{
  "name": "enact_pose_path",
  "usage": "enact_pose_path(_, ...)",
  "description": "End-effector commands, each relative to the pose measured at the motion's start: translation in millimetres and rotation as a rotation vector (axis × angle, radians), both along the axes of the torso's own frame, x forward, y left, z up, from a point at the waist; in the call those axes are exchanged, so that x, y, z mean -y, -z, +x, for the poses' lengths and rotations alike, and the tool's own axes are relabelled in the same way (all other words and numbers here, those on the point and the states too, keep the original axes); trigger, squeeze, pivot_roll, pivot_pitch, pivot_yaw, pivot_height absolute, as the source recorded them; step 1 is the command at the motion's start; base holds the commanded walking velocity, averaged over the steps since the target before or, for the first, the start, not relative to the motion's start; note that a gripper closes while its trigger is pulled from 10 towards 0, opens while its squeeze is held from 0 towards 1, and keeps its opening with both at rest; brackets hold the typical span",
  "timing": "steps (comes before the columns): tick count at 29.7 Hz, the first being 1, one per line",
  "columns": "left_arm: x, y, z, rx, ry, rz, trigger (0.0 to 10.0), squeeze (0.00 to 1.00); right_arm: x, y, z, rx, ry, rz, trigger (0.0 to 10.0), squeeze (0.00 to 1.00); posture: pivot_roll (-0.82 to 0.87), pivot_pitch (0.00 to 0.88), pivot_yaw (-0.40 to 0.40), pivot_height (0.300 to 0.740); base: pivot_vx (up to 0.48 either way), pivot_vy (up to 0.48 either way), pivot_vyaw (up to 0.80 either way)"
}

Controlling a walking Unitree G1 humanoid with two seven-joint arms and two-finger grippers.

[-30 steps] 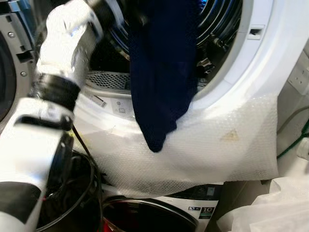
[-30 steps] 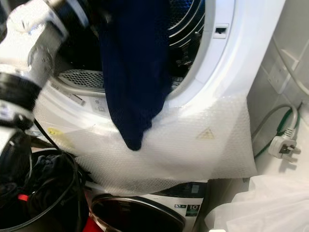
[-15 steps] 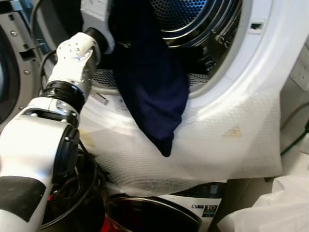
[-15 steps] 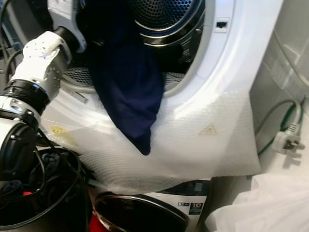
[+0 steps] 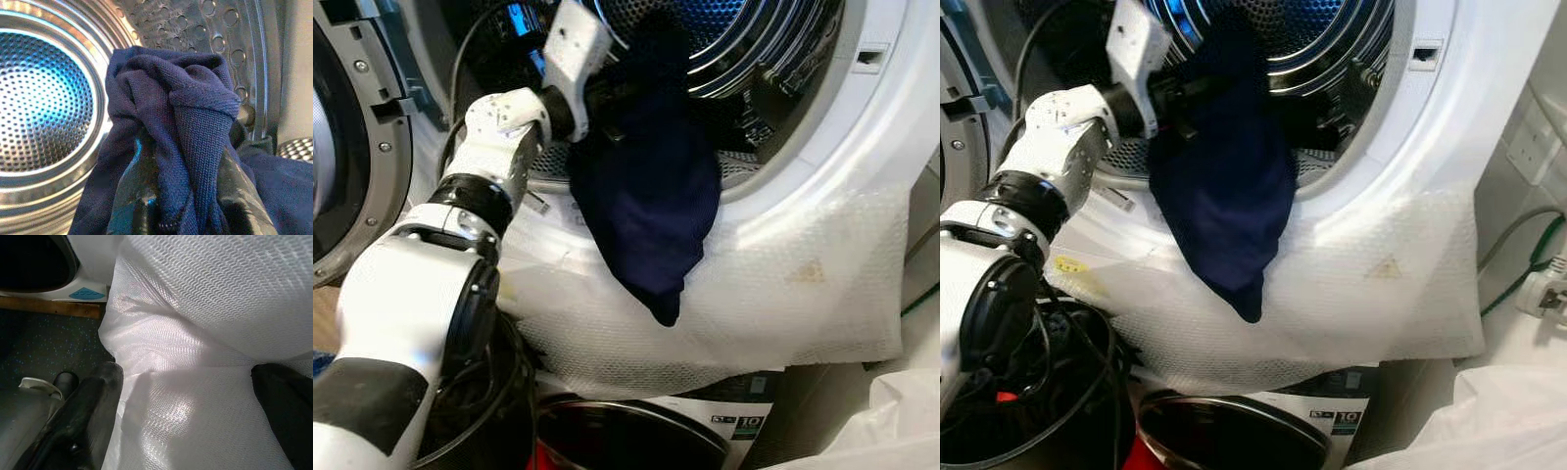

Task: Clothes washing

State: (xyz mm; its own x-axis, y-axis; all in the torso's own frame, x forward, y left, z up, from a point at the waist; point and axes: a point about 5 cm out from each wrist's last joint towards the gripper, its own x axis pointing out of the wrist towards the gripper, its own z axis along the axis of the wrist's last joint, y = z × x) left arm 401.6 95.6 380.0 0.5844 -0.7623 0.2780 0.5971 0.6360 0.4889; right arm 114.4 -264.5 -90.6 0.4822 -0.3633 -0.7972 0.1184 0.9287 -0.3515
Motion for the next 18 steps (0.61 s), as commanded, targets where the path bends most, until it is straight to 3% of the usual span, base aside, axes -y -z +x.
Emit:
enact_pose_path(1, 4.2, -24, -3.1, 0.074, -0.060, -0.044, 10.0, 0.00, 9.3, -1, -8.3, 0.000, 0.053, -0.022, 10.0, 0.00, -0.10, 0.000, 0.051, 0.740, 0.000, 0.000, 0.00)
enact_pose_path(4, 0.7, -41, -4.9, 0.093, -0.102, -0.177, 10.0, 0.00, 12.1, -2, -10.3, 0.008, 0.064, -0.035, 10.0, 0.00, -0.11, 0.000, 0.053, 0.740, 0.000, 0.000, 0.00)
enact_pose_path(6, -4.9, -60, -7.0, 0.096, -0.154, -0.342, 10.0, 0.00, 14.7, -3, -10.5, 0.014, 0.066, -0.054, 10.0, 0.00, -0.12, 0.000, 0.058, 0.740, 0.000, 0.000, 0.00)
enact_pose_path(8, -5.0, -62, -7.2, 0.098, -0.165, -0.354, 10.0, 0.00, 15.4, -3, -10.6, 0.016, 0.066, -0.060, 10.0, 0.00, -0.12, 0.000, 0.058, 0.740, 0.000, 0.000, 0.00)
enact_pose_path(10, 2.5, -55, -5.1, 0.059, -0.146, -0.315, 10.0, 0.00, 16.3, -4, -10.9, 0.022, 0.074, -0.065, 10.0, 0.00, -0.13, 0.000, 0.058, 0.740, 0.000, 0.000, 0.00)
enact_pose_path(12, 16.3, -40, -2.6, -0.023, -0.067, -0.221, 10.0, 0.00, 16.5, -4, -10.7, 0.027, 0.072, -0.066, 10.0, 0.00, -0.14, 0.000, 0.059, 0.740, 0.000, 0.000, 0.00)
enact_pose_path(13, 26.8, -22, -1.2, -0.089, 0.005, -0.116, 10.0, 0.00, 16.2, -4, -10.9, 0.029, 0.070, -0.065, 10.0, 0.00, -0.13, 0.009, 0.057, 0.740, 0.000, 0.000, 0.00)
enact_pose_path(14, 26.8, -22, -1.2, -0.089, 0.005, -0.116, 10.0, 0.00, 16.2, -4, -10.9, 0.029, 0.070, -0.065, 10.0, 0.00, -0.13, 0.009, 0.057, 0.740, 0.000, 0.000, 0.00)
enact_pose_path(15, 31.4, -8, 0.2, -0.118, 0.024, -0.036, 10.0, 0.00, 15.3, -4, -11.3, 0.027, 0.065, -0.066, 10.0, 0.00, -0.13, 0.015, 0.057, 0.740, 0.000, 0.000, 0.00)
enact_pose_path(16, 32.1, -4, 0.3, -0.128, 0.036, -0.022, 10.0, 0.00, 15.0, -4, -11.4, 0.026, 0.063, -0.066, 10.0, 0.00, -0.12, 0.021, 0.055, 0.740, 0.000, 0.000, 0.00)
enact_pose_path(17, 32.4, -1, 0.6, -0.137, 0.045, -0.016, 10.0, 0.84, 14.6, -3, -11.7, 0.024, 0.061, -0.065, 10.0, 0.00, -0.12, 0.023, 0.055, 0.740, 0.000, 0.000, 0.00)
enact_pose_path(18, 32.4, 7, 0.5, -0.177, 0.094, -0.002, 10.0, 1.00, 13.6, -3, -12.4, 0.020, 0.056, -0.063, 10.0, 0.00, -0.12, 0.027, 0.053, 0.740, 0.000, 0.000, 0.00)
